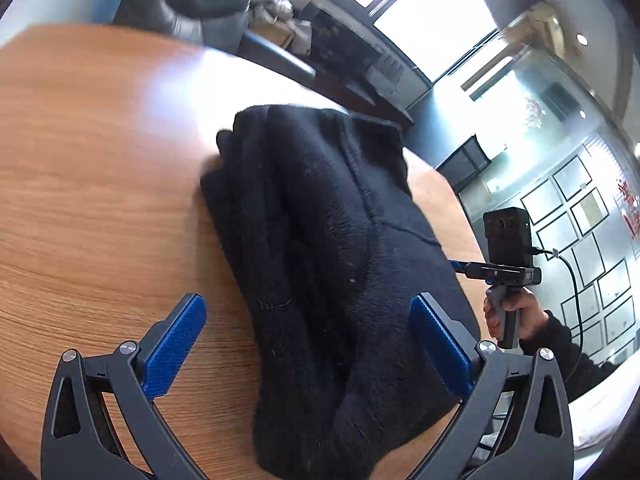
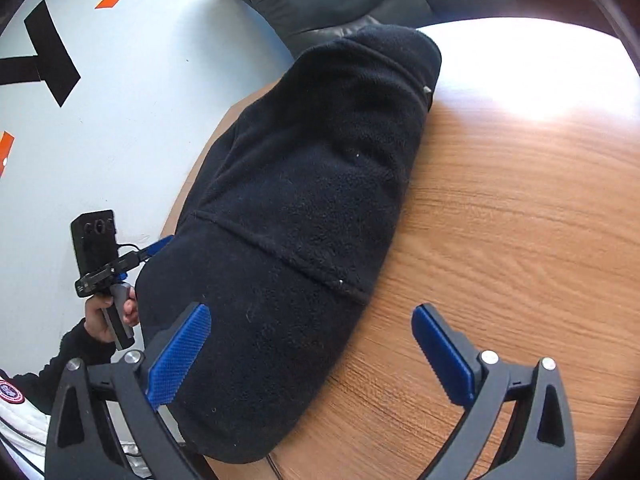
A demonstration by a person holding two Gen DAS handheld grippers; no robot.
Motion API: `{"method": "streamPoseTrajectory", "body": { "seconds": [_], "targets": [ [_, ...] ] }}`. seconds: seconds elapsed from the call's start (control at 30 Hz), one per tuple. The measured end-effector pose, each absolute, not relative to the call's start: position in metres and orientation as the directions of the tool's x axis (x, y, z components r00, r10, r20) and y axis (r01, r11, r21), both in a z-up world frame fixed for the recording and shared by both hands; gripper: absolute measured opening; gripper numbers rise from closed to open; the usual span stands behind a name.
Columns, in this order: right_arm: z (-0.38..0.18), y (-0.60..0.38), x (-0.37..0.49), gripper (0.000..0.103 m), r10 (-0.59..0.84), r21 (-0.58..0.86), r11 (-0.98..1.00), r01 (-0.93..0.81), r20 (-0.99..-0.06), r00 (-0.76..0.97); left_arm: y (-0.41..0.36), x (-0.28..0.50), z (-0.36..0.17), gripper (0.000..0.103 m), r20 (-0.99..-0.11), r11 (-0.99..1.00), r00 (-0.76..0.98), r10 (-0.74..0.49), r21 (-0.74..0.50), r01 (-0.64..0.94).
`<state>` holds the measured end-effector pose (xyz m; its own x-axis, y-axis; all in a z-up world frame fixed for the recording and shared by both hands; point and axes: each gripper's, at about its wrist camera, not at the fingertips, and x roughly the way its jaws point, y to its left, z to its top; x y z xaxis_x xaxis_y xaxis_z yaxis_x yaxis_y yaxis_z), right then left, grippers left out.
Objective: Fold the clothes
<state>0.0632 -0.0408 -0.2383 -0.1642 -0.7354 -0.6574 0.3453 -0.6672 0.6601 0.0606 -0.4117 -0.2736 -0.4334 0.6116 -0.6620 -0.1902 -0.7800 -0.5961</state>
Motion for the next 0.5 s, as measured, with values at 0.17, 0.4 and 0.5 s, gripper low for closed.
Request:
{"method": "streamPoseTrajectory", "body": {
  "seconds": [0.17, 0.4, 0.5],
  "targets": [
    [-0.257, -0.055, 0.054, 0.103, -0.759, 0.696, -0.638, 0.329, -0.640, -0.119, -0.392, 0.042, -0.296, 0.103, -0.671, -0.740, -0.333, 0.663, -0.654, -0.157],
    [-0.248, -0.058, 0.065, 0.103, -0.761, 0.681, -0.638, 0.361, -0.628, -0.161, -0.387, 0.038, -0.318, 0.103, -0.618, -0.657, -0.251, 0.746, -0.744, -0.121],
    [-0.246, -0.066, 0.071, 0.103, -0.764, 0.679, -0.634, 0.369, -0.624, -0.166, -0.378, 0.038, -0.319, 0.103, -0.615, -0.652, -0.239, 0.751, -0.747, -0.129]
  ]
}}
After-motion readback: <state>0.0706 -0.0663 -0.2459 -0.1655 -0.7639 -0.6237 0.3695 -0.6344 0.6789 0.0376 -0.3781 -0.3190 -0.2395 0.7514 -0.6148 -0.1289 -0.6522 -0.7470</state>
